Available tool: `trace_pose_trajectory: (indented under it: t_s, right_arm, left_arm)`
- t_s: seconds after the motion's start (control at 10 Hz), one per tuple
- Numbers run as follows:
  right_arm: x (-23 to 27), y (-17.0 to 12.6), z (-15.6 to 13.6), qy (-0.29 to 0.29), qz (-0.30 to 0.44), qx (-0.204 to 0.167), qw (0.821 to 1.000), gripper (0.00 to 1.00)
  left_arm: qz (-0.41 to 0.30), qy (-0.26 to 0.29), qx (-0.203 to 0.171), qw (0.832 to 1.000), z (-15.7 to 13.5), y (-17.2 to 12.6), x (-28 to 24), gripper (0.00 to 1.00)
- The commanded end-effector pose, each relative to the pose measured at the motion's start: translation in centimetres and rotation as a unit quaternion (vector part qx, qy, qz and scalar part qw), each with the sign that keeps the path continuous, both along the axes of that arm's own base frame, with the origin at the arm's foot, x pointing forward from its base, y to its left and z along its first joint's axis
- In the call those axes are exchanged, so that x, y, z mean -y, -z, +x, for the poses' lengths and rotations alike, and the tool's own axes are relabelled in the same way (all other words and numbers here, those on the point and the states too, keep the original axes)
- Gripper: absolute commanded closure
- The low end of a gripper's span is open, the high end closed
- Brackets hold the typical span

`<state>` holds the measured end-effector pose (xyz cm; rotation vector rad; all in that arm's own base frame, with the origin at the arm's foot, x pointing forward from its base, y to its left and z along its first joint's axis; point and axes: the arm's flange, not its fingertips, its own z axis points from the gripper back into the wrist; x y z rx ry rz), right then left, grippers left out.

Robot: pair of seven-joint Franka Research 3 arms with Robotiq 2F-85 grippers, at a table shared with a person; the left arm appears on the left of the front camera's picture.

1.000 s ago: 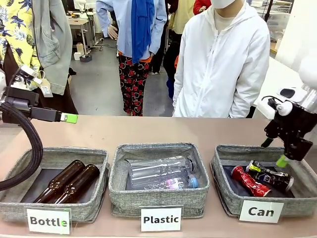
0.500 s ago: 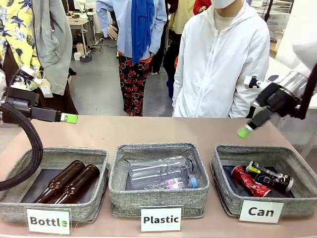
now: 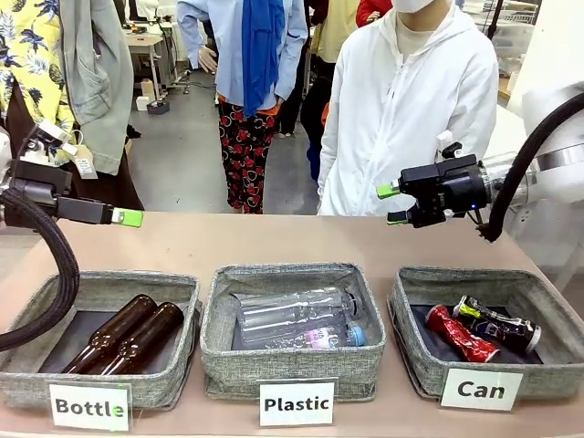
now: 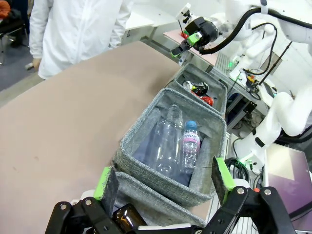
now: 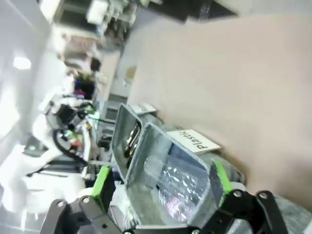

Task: Sort the can waste into the basket.
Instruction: Pick up the can waste from the table and place it in the right Fabric basket.

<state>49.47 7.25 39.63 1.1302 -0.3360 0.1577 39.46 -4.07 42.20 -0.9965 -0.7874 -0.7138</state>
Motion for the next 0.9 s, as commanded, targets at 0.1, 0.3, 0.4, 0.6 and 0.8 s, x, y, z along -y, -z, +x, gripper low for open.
trace_pose_trajectory:
  t_s: [0.1,0.3,0.4,0.6,0.8]
  right_arm:
    - [1.67,-1.31,-0.53,-0.053,-0.034,-0.004,0.998,0.0]
    - [1.67,-1.31,-0.53,-0.053,-0.034,-0.004,0.998,0.0]
    - [1.67,-1.31,-0.53,-0.053,-0.034,-0.004,0.998,0.0]
    - [1.67,-1.31,-0.53,-0.053,-0.034,-0.004,0.998,0.0]
    - [1.67,-1.31,-0.53,-0.053,-0.034,-0.004,0.998,0.0]
  left_arm:
    - [0.0,0.006,0.002,1.0,-0.15,-0.16,-0.31,0.0]
    - [0.0,0.006,0.002,1.0,-0.15,-0.16,-0.31,0.0]
    - [0.0,0.006,0.002,1.0,-0.15,-0.16,-0.31,0.0]
    - [0.0,0.006,0.002,1.0,-0.15,-0.16,-0.31,0.0]
    - [0.0,0.006,0.002,1.0,-0.15,-0.16,-0.31,0.0]
